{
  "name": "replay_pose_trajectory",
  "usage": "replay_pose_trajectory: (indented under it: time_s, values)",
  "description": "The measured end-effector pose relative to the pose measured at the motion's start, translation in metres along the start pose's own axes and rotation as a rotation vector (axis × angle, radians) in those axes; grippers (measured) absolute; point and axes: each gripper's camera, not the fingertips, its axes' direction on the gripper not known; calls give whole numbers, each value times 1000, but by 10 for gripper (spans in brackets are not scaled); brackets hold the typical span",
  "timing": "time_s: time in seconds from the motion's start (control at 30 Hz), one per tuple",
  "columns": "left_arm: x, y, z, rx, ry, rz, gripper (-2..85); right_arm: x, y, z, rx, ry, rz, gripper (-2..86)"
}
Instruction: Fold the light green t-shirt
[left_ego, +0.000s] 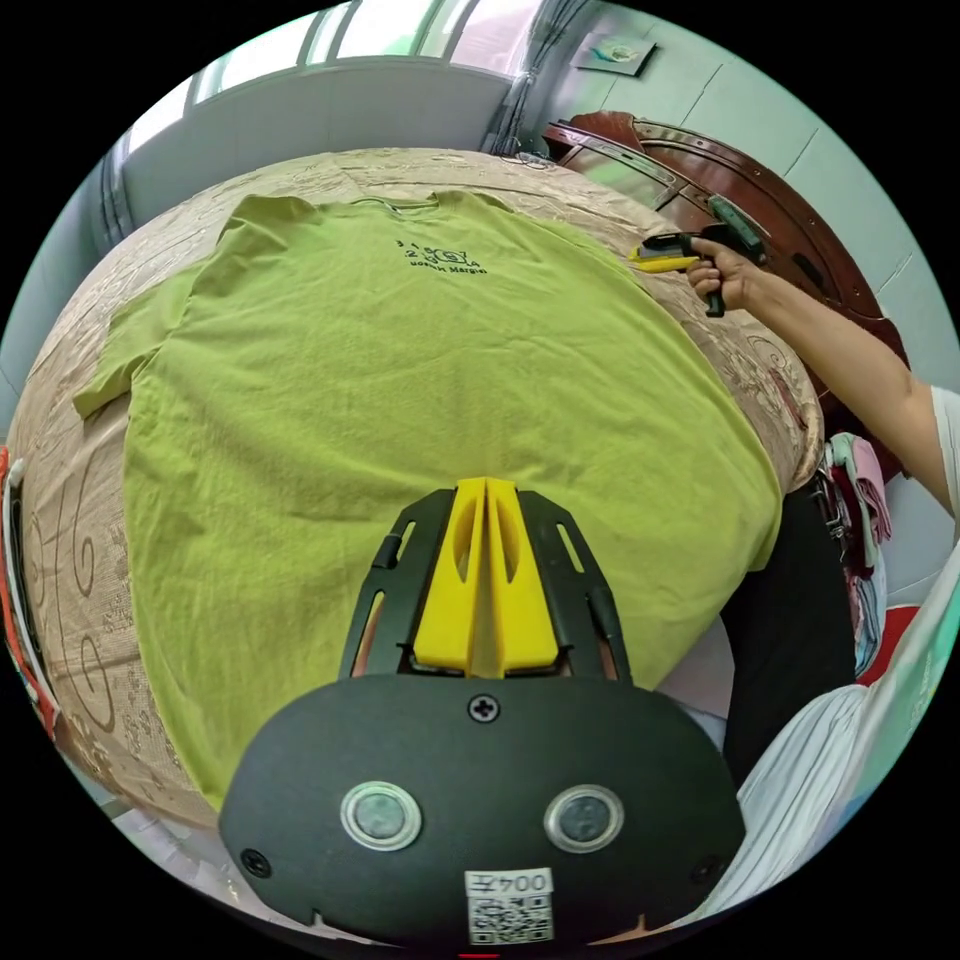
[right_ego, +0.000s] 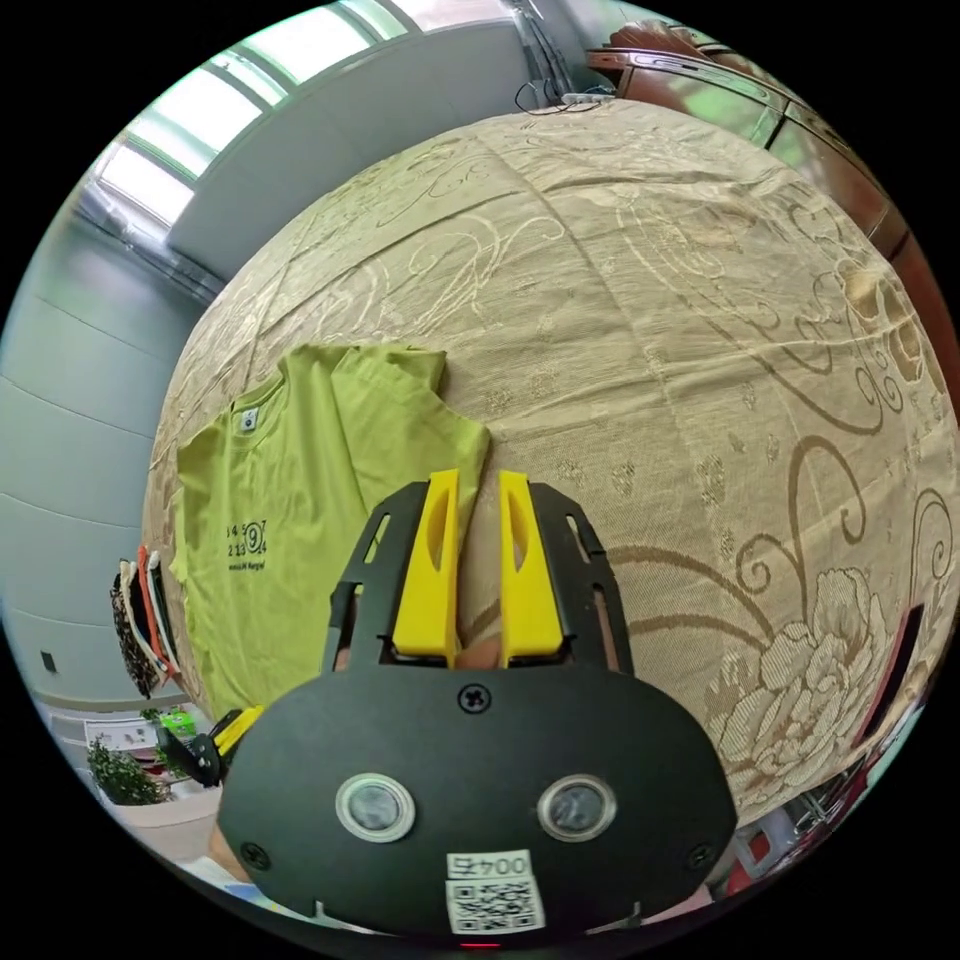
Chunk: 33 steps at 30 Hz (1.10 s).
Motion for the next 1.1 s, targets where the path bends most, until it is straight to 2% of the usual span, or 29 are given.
replay_pose_trajectory:
  time_s: [0.17, 0.33, 0.5, 0.7, 0.93, 1.1]
  values:
    - [1, 10, 22, 7, -43, 20, 1, -19, -18, 25, -44, 76, -31, 80]
    - [-13, 17, 39, 6, -9, 3, 0, -25, -17, 22, -12, 236, -87, 10]
    - [-20, 23, 54, 6, -15, 5, 1, 46, -4, -12, 42, 71, 85, 2]
    - [-32, 30, 69, 6, -10, 2, 1, 124, 33, -4, 30, -76, 242, 2]
    - [-45, 37, 83, 5, -10, -1, 2, 146, 60, -1, 126, -374, 380, 90]
    - [-54, 40, 90, 5, -7, -4, 2, 123, 54, 5, 101, -242, 364, 77]
